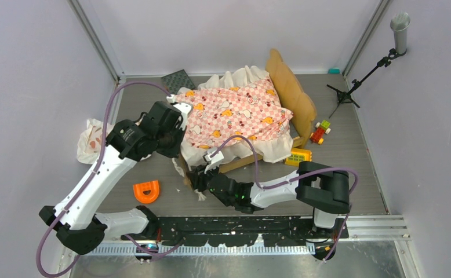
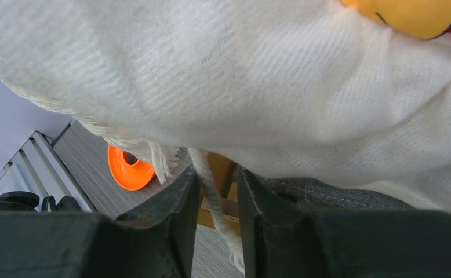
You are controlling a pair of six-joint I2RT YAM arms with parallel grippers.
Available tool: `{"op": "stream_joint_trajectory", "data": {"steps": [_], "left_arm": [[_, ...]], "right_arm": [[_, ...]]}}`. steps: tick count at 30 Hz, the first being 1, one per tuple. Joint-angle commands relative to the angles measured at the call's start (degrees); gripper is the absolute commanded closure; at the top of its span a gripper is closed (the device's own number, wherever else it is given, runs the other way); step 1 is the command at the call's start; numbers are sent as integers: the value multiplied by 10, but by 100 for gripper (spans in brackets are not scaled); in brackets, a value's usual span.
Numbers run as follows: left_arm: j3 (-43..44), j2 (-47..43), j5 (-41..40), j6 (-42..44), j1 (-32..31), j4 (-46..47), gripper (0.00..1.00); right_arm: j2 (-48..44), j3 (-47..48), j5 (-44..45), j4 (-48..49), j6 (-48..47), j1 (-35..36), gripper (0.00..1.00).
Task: Set up the pet bed
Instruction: Cross the ropes on the bed frame.
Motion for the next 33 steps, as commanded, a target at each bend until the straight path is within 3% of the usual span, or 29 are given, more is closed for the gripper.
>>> {"op": "stream_joint_trajectory", "data": {"steps": [1,7,10,16,24,33], "left_arm": [[30,2,5,15,11,23,100],[23,-4,-2,24,21,24,100],[13,-7,-5,31,23,26,100],[-6,-13,-14,34,25,36,100],[-26,-12,-43,14,33,73,100],[-29,2,-43,5,52,102,100]], "right_arm": [[3,15,18,25,-6,-3,67],[-28,12,52,-4,-21,-6,94],[-56,31,76,-57,-41,-12,99],[-76,98,83,-175,-52,-50,99],[-82,135,36,-211,-51,-113,99],[-82,157,4,-228,-63,-137,99]]}}
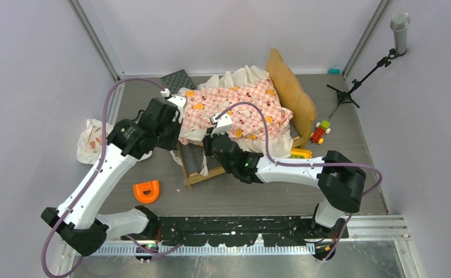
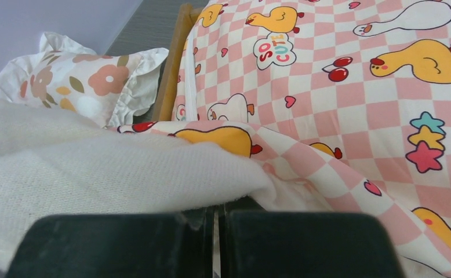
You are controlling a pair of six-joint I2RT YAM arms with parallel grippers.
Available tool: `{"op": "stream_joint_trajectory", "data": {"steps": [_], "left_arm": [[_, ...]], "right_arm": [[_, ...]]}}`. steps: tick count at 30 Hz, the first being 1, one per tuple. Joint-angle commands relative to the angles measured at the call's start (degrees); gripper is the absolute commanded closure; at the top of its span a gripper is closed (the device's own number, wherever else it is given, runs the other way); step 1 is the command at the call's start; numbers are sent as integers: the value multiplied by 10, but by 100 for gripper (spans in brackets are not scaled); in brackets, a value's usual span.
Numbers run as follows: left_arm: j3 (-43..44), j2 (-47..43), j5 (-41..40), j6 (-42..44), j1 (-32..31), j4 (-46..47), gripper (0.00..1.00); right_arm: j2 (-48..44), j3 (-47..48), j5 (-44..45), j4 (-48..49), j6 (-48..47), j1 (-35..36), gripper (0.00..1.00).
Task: Set up the pet bed
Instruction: Cross the ropes on the bed frame.
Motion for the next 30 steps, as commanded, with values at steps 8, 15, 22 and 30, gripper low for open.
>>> {"op": "stream_joint_trajectory", "data": {"steps": [8,15,22,30], "left_arm": [[-6,6,2,-3,18,39,100],[-15,5,11,-2,26,45,100],[-20,4,17,-1,31,49,100],[-23,6,26,0,36,51,100]], "right_arm": [[-15,43,-28,-11,-20,-12,99],[-15,51,-33,-13,-26,-16,99],[-17,57,-38,-19,-30,-18,99],[-13,82,-48,-41,-46,-23,99]]}}
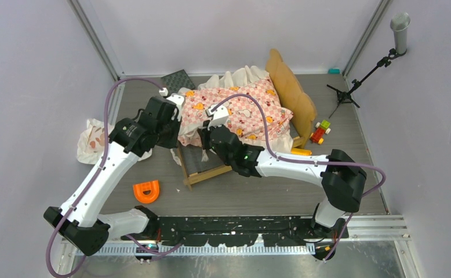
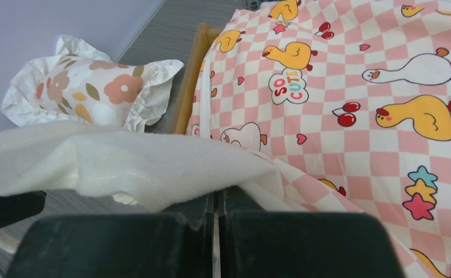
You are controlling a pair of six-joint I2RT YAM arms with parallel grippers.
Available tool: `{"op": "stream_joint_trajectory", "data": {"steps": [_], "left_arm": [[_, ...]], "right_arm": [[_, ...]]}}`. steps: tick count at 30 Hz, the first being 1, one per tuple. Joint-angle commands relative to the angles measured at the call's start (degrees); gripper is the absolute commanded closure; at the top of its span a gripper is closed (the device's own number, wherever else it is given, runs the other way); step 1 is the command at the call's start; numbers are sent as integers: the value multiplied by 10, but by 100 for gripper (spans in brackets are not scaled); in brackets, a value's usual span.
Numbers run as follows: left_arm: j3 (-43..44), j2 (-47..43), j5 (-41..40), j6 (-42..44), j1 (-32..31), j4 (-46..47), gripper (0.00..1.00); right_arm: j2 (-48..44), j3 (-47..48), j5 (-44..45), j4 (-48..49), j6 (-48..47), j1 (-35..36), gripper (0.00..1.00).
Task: Set up the pet bed
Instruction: Cross the ropes on the bed frame.
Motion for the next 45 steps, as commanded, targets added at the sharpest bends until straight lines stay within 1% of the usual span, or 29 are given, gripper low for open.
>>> {"op": "stream_joint_trajectory", "data": {"steps": [1,10,17,24,33,45], "left_arm": [[-6,-1,13,-1,4,23,100],[-14,-1,21,-1,6,25,100],[-14,-1,22,1,9,25,100],[-16,1,29,-1,10,27,100],[-23,2,40,-1,10,25,100],[-42,3,56,2,10,29,100]], "right_arm": [[-13,29,-8,6,-11,-4,99],[-25,21,-31,-19,2,-3,99],[-60,1,-53,-44,27,-3,99],[-90,-8,-65,-59,32,-3,99],[-87,7,-89,-99,35,-4,99],[-92,6,-114,-125,46,-4,99]]}}
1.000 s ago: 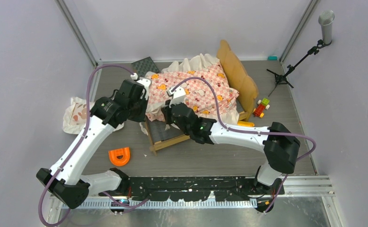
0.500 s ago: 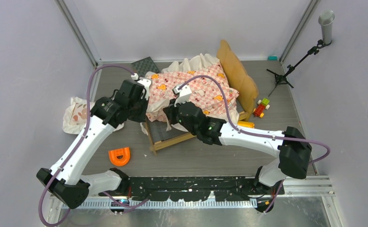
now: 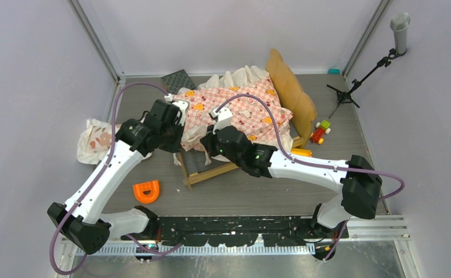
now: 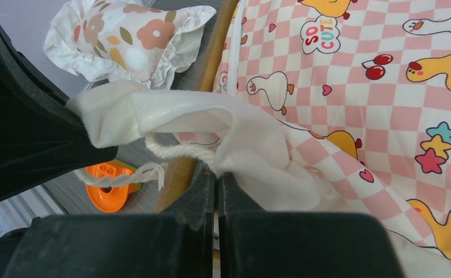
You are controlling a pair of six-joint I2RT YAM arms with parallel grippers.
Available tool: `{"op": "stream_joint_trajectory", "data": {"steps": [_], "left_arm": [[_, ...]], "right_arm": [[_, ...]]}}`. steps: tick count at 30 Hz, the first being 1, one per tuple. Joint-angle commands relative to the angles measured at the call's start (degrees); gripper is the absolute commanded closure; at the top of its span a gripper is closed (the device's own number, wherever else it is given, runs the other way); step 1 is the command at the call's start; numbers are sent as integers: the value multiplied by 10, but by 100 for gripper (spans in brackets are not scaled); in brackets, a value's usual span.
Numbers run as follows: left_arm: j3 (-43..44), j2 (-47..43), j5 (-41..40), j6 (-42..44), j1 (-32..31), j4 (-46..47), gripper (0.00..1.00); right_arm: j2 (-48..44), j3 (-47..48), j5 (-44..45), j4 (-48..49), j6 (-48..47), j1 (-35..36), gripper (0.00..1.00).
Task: Set up the pet bed
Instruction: Cross the ropes on the bed frame.
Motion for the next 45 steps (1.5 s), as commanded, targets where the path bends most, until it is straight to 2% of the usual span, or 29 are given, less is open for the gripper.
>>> {"op": "stream_joint_trajectory", "data": {"steps": [1,32,45], "left_arm": [[-3,-4,12,2,3,20,100],[-18,-4,22,-6,3,24,100],[-53,-15,26,-12,3,46,100]], "right_arm": [[-18,13,-13,-7,9,-2,99],[-37,21,-48,-65,47,-1,99],[-7,5,-37,-46,50,-1,99]]}}
